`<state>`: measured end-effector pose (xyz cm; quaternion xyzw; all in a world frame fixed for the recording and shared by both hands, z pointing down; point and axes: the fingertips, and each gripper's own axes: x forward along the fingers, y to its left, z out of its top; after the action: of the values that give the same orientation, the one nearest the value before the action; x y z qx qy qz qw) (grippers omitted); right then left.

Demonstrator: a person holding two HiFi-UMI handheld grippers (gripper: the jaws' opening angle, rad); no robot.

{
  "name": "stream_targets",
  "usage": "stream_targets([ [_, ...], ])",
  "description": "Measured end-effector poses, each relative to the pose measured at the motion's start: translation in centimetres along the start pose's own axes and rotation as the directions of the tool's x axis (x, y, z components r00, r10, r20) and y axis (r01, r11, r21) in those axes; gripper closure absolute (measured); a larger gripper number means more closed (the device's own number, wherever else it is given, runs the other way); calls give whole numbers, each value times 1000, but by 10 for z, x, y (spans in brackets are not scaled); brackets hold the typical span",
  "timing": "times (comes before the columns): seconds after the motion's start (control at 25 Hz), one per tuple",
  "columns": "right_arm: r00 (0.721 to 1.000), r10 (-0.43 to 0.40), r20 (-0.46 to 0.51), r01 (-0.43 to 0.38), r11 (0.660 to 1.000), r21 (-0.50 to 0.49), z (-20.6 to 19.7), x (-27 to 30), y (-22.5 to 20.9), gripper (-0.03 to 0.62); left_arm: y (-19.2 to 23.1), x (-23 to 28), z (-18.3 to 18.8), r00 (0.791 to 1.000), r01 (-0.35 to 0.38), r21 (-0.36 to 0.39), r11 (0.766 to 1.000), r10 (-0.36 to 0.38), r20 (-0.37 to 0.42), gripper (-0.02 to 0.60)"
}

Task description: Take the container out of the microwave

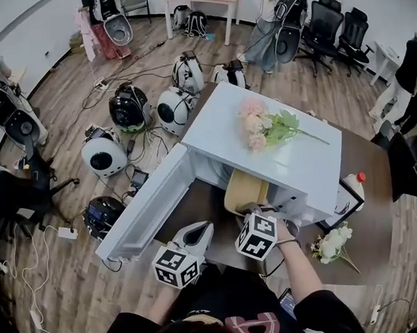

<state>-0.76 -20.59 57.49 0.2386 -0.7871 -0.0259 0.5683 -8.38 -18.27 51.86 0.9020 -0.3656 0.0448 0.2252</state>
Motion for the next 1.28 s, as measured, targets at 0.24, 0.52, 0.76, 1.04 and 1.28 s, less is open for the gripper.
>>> stream_targets([
  [0.24, 1000, -10, 10, 11, 999, -31, -2, -9, 10, 569, -5, 0, -2, 1000, -23, -24, 999, 24, 11, 572],
  [0.52, 1000, 25, 11, -24, 998, -54, -3, -11, 30, 569, -5, -6, -7, 998, -65, -40, 997, 65, 13, 572],
  [0.76, 1000, 16, 4, -16, 996, -93, -7, -15, 42, 569, -6, -12, -14, 994, -109, -50, 993, 110, 16, 572],
  [1.04, 998, 50, 24, -48, 995, -82, -12, -12, 60, 569, -8, -17, -25, 986, -164, -26, 986, 164, -4, 572],
  [1.28, 995, 88, 37, -85, 995, -59, -20, -14, 79, 569, -15, -18, -36, 982, -189, -32, 981, 189, -17, 572],
])
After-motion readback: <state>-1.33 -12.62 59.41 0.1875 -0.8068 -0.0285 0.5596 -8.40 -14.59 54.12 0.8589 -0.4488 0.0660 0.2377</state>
